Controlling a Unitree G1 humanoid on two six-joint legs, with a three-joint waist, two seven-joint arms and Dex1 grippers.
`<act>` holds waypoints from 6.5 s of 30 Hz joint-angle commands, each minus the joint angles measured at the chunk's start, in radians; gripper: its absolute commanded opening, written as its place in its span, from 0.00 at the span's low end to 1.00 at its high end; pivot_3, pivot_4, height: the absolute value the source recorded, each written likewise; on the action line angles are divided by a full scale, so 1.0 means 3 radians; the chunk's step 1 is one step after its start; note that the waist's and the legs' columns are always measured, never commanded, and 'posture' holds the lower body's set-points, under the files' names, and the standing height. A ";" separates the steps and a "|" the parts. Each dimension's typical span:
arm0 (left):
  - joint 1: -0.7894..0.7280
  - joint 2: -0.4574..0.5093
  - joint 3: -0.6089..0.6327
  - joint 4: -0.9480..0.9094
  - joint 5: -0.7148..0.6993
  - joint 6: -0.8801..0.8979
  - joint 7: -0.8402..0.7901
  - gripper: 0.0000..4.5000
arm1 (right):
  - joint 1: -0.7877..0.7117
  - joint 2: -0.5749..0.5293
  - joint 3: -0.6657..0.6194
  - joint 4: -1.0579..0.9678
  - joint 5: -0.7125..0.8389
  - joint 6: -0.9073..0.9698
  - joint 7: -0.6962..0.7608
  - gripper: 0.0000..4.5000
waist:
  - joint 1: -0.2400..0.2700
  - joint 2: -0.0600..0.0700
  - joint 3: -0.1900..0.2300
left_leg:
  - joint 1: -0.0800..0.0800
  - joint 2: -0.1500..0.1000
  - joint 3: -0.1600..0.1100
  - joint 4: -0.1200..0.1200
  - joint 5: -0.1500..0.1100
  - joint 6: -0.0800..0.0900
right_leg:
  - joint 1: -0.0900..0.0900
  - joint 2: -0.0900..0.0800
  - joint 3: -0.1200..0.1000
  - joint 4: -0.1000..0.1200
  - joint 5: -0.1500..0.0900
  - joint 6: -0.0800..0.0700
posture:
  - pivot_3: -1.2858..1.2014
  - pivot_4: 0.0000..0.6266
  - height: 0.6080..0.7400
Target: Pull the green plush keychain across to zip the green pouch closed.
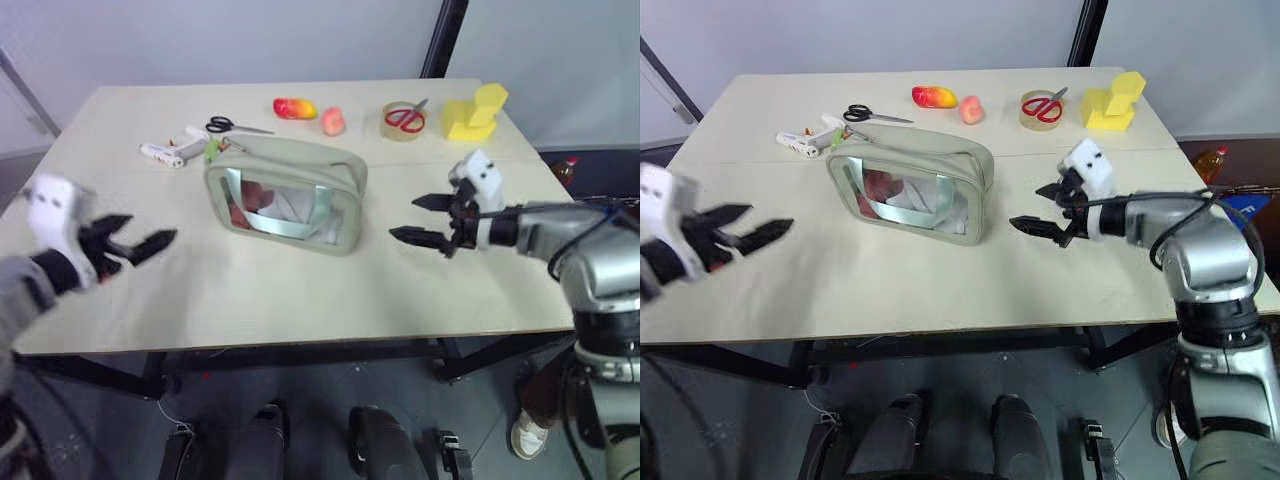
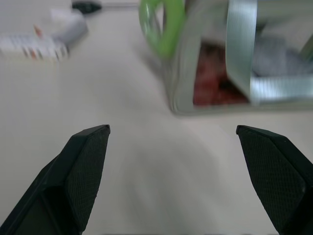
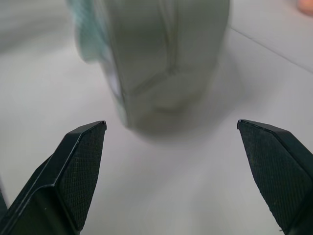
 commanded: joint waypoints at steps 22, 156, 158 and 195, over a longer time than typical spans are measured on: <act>-0.0475 0.0452 -0.0226 0.0614 -0.0071 -0.0558 -0.0581 0.98 | -0.1188 0.0883 0.0552 0.0403 -0.0311 -0.0666 -0.0118 0.99 | -0.0102 -0.0001 0.0000 | -0.0010 0.0018 0.0023 -0.0017 0.0014 -0.0020 | -0.0048 0.0012 0.0014 0.0044 0.0010 0.0016 | 0.52 0.24 1.00; -0.1793 0.0143 -0.1599 0.1124 0.0786 -0.1250 -0.1214 0.99 | -0.1102 0.0983 0.0770 0.1295 -0.1275 -0.2225 0.0318 0.00 | -0.0092 -0.0003 -0.0001 | 0.0011 0.0019 0.0028 0.0020 0.0017 -0.0023 | -0.0035 0.0017 0.0023 0.0096 0.0010 0.0021 | 0.52 0.24 1.00; -0.1613 0.0153 -0.1580 0.0939 0.0756 -0.1195 -0.1188 0.99 | -0.1111 0.0988 0.0772 0.1310 -0.1275 -0.2239 0.0328 0.00 | -0.0099 -0.0003 -0.0001 | 0.0010 0.0019 0.0028 0.0020 0.0017 -0.0023 | -0.0035 0.0017 0.0023 0.0097 0.0010 0.0021 | 0.52 0.24 1.00; -0.1033 -0.0080 -0.1817 0.0889 0.1266 -0.1702 -0.0862 0.00 | -0.1481 0.0883 0.0710 0.1318 -0.1176 -0.2011 0.0623 0.90 | -0.0127 -0.0002 0.0000 | 0.0011 0.0020 0.0028 0.0019 0.0017 -0.0023 | -0.0035 0.0018 0.0023 0.0098 0.0010 0.0020 | 0.52 0.24 1.00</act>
